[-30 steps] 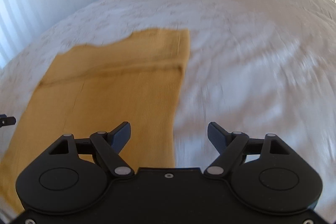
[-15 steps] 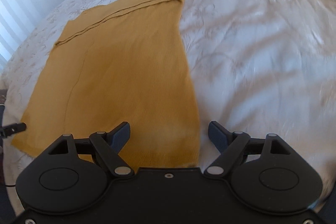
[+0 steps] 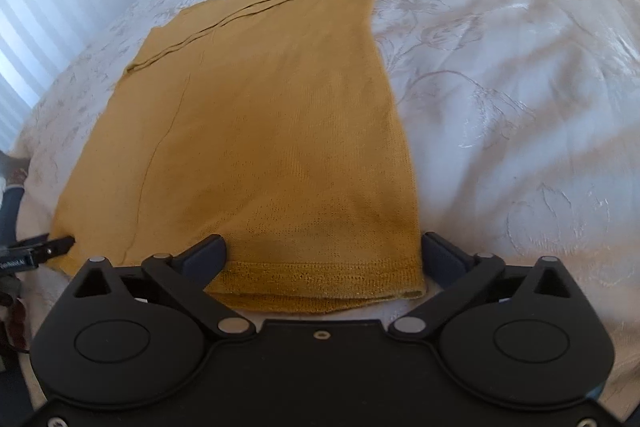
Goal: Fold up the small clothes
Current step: 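Move both grippers to the hem of the sweater, then grasp the hem corners with both grippers and lift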
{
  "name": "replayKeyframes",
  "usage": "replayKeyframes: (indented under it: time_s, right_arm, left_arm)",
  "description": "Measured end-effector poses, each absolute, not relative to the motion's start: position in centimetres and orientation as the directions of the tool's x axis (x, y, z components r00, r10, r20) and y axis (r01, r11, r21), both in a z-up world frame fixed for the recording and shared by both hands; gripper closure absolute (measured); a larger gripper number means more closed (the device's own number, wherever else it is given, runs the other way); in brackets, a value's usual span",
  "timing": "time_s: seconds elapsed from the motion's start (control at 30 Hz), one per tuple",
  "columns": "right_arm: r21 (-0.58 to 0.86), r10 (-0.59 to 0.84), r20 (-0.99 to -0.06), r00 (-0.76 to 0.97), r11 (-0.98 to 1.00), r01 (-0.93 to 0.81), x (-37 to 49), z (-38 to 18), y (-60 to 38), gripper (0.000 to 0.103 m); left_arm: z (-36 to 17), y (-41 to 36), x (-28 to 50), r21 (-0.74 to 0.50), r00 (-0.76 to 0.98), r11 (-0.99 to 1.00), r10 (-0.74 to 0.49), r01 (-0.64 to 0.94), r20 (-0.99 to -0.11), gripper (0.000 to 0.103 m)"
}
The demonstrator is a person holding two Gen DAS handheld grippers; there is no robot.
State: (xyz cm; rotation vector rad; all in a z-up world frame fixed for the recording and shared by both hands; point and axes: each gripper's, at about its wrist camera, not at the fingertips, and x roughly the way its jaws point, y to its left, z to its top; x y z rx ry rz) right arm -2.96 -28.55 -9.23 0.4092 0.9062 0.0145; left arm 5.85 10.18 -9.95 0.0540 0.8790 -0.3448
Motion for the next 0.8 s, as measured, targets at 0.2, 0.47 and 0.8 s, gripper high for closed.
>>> replayKeyframes:
  time_s: [0.2, 0.47, 0.8]
  right_arm:
    - [0.422, 0.219, -0.726, 0.652, 0.89, 0.17, -3.5, -9.4, -29.6, 0.0]
    - [0.585, 0.306, -0.658, 0.688, 0.783, 0.212, -4.2, -9.7, -31.9, 0.0]
    - [0.627, 0.354, -0.665, 0.658, 0.743, 0.234, -4.2, -10.0, -32.2, 0.085]
  left_arm:
    - [-9.5, 10.2, 5.5, -0.143, 0.549, 0.922, -0.333, 0.359, -0.767, 0.002]
    - [-9.1, 11.4, 5.1, -0.177, 0.585, 0.938, -0.327, 0.299, -0.742, 0.057]
    - [-8.7, 12.0, 5.5, -0.253, 0.557, 0.915, -0.393, 0.313, -0.732, 0.097]
